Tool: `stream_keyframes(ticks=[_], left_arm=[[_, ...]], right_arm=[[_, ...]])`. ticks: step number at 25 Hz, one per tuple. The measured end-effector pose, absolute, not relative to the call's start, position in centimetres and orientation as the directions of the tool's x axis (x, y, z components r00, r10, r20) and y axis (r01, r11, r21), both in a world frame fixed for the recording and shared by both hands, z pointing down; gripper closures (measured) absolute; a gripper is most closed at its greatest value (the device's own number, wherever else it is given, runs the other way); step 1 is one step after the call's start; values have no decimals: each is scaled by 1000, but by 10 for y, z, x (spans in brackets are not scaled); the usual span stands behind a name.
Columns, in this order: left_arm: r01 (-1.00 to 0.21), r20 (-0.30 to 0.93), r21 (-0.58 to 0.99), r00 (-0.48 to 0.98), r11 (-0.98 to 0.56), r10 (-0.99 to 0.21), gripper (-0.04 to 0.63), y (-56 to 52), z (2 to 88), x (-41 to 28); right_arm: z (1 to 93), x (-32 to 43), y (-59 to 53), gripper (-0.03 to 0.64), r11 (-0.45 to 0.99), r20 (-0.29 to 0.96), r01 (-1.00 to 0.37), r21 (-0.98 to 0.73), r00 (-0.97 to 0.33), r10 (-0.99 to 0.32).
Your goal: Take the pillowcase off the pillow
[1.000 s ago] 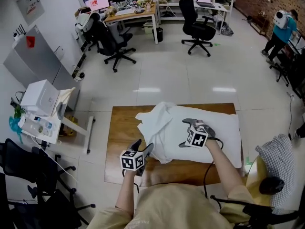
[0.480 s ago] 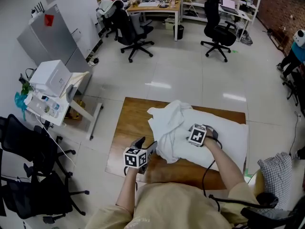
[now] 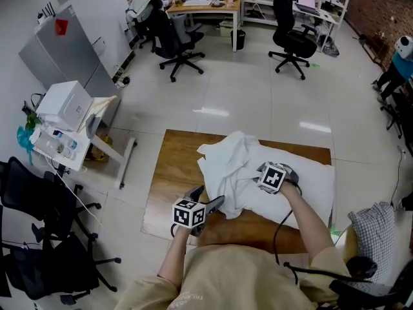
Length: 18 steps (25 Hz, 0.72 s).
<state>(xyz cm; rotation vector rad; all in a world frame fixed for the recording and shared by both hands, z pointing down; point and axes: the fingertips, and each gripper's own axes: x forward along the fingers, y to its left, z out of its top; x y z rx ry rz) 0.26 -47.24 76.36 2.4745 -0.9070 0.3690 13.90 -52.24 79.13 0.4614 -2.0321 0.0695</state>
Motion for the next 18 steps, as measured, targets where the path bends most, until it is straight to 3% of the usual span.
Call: stream_keyframes(ticks=[1, 2, 5, 8, 10, 14, 16, 18], left_arm=[[-645, 419, 344, 756, -682, -503, 152, -466, 774, 10], [-633, 454, 331, 757, -699, -471, 123, -459, 789, 17], [-627, 580, 238, 705, -742, -410, 136, -443, 840, 30], [-674, 614, 146, 635, -724, -468, 404, -449, 863, 25], [-675, 611, 139, 634, -725, -473, 457, -454, 872, 22], [-685, 629, 223, 645, -693, -435, 499, -466, 888, -24], [-775, 638, 227, 576, -590, -512, 563, -491, 888, -80], [-855, 647, 183, 476, -485, -595, 574, -521, 882, -133]], right_arm=[[789, 143, -525, 591, 919, 860, -354, 174, -400, -317], [790, 148, -526, 591, 914, 863, -356, 196, -380, -333], [791, 158, -528, 594, 908, 871, -355, 222, -346, -348], [784, 161, -525, 600, 911, 876, -345, 226, -336, -345], [790, 155, -512, 603, 931, 879, -330, 160, -381, -286], [792, 140, -491, 607, 954, 858, -285, 88, -465, -218], [786, 142, -484, 609, 962, 860, -264, 73, -472, -195], [783, 147, -478, 609, 973, 860, -227, 45, -488, -153]])
